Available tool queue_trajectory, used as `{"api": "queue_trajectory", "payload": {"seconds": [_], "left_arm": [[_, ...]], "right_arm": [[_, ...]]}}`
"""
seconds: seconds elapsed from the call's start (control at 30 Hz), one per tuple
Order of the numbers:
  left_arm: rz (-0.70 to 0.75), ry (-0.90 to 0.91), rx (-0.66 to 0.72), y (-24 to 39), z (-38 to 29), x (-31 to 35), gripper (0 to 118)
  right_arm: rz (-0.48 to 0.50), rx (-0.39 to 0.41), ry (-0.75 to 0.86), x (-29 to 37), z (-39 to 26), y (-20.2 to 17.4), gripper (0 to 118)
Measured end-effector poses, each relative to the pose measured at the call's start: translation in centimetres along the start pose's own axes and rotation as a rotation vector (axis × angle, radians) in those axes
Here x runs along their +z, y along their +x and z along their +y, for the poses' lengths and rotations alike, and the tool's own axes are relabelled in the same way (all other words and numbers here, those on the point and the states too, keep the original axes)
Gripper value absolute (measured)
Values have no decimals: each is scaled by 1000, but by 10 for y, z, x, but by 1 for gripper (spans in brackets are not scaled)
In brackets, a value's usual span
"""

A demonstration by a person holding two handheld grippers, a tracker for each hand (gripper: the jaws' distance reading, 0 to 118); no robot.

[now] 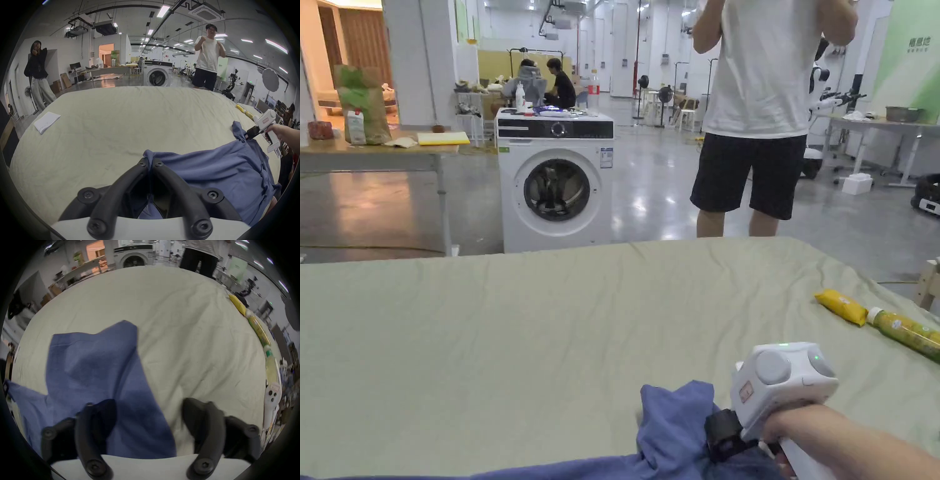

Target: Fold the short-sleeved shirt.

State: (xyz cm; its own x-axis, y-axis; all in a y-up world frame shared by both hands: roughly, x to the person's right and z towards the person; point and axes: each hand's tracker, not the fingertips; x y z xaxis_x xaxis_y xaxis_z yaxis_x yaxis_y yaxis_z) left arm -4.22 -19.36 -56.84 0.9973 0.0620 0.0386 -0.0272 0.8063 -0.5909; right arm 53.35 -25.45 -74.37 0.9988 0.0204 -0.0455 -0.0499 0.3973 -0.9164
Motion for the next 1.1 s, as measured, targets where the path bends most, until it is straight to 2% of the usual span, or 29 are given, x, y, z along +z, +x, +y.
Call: {"api": "queue_trajectory", "payload": {"seconds": [0.07, 0.13, 0.23, 0.3, 0.33, 0.4, 0.53, 0.63, 0.73, 0.8, 1.1], "left_arm": [[0, -13, 22, -3, -4, -4, 0], [5, -25, 40, -7, -7, -6, 0], [4, -41, 52, -7, -9, 1, 0], [0, -33, 53, -6, -9, 14, 0], [6, -18, 48, -6, -6, 23, 0], [4, 6, 47, -7, 1, 40, 0], [-8, 90, 53, -6, 30, 85, 0], [-14, 162, 44, -5, 58, 121, 0], [-14, 221, 31, -4, 89, 158, 0], [-1, 263, -5, -3, 108, 177, 0], [33, 363, -17, -5, 201, 226, 0]], "right_arm": [[26, 55, 7, 16, -1, -7, 53], [28, 87, 18, 24, -7, -8, 0], [32, 88, 152, 41, -21, -4, 0], [73, 41, 312, 72, -39, 3, 0], [125, -4, 370, 90, -48, 8, 0], [136, -26, 423, 126, -61, 13, 0], [127, -20, 520, 211, -80, 18, 0], [145, -42, 565, 268, -78, 19, 0], [103, 9, 673, 329, -75, 7, 0], [121, 10, 724, 362, -69, 5, 0], [63, -17, 893, 448, 0, -6, 0]]}}
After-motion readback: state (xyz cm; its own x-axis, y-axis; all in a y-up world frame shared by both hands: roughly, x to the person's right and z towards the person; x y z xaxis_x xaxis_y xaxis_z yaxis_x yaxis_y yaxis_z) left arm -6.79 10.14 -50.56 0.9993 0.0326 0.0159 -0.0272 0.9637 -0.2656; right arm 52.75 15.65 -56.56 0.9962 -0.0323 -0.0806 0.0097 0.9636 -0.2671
